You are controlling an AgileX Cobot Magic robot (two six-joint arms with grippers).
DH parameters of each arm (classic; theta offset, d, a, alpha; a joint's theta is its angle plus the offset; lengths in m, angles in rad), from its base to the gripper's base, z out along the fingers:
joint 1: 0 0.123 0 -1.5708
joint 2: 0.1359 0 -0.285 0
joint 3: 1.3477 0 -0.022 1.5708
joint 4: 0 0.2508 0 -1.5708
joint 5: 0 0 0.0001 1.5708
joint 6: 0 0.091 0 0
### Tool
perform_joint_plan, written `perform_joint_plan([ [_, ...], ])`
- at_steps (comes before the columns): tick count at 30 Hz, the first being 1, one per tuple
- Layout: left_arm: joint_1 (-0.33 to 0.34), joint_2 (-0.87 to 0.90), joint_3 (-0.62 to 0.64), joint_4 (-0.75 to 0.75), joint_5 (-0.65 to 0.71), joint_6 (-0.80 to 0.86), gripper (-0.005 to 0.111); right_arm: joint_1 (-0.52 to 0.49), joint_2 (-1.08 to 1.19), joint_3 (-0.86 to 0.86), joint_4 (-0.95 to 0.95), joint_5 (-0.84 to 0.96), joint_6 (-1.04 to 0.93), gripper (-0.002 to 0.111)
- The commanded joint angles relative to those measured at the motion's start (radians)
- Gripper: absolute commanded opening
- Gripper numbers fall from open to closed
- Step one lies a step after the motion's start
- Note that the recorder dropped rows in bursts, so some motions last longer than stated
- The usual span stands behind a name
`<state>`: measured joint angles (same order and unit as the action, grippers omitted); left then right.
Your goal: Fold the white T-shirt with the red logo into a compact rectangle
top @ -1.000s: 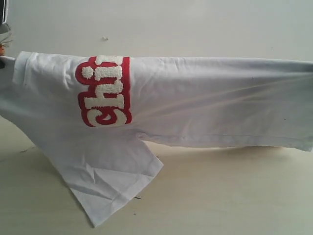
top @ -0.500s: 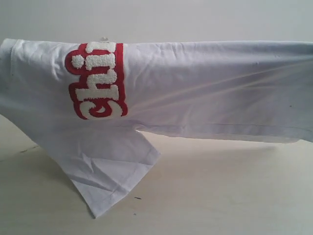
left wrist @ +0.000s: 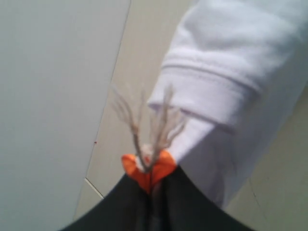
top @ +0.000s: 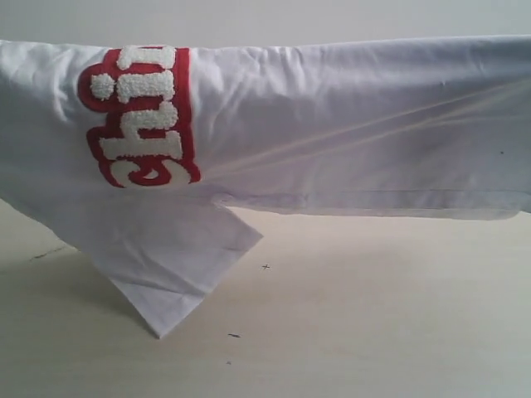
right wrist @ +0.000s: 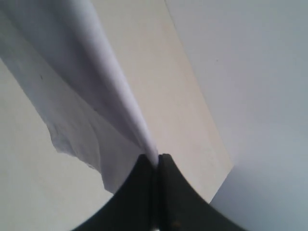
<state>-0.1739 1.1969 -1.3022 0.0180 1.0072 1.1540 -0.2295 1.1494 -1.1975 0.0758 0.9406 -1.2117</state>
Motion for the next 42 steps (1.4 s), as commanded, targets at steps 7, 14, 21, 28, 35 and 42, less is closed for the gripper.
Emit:
perform_joint_plan([
  [7,-0.100,-0.314,-0.001,-0.217,0.027,-0.095,0.000,-0.004,-0.225,-0.008,0.225,0.074,0.038,0.000],
  [14,-0.118,-0.567,-0.001,-0.183,0.092,-0.199,0.000,-0.002,-0.383,-0.005,0.318,0.150,0.224,0.000],
  [21,-0.234,-0.609,0.010,-0.181,0.214,-0.388,0.000,0.196,-0.428,-0.005,0.198,0.281,0.466,0.000],
  [28,-0.237,-0.579,0.048,-0.235,0.214,-0.431,0.000,0.277,-0.461,-0.005,0.126,0.281,0.623,0.000],
  [35,-0.237,-0.444,0.248,-0.186,0.214,-0.431,0.000,0.329,-0.388,0.038,0.047,0.281,0.665,0.000],
  [42,-0.211,-0.267,0.388,-0.114,0.013,-0.431,0.000,0.336,-0.208,0.191,-0.056,0.253,0.659,0.000],
])
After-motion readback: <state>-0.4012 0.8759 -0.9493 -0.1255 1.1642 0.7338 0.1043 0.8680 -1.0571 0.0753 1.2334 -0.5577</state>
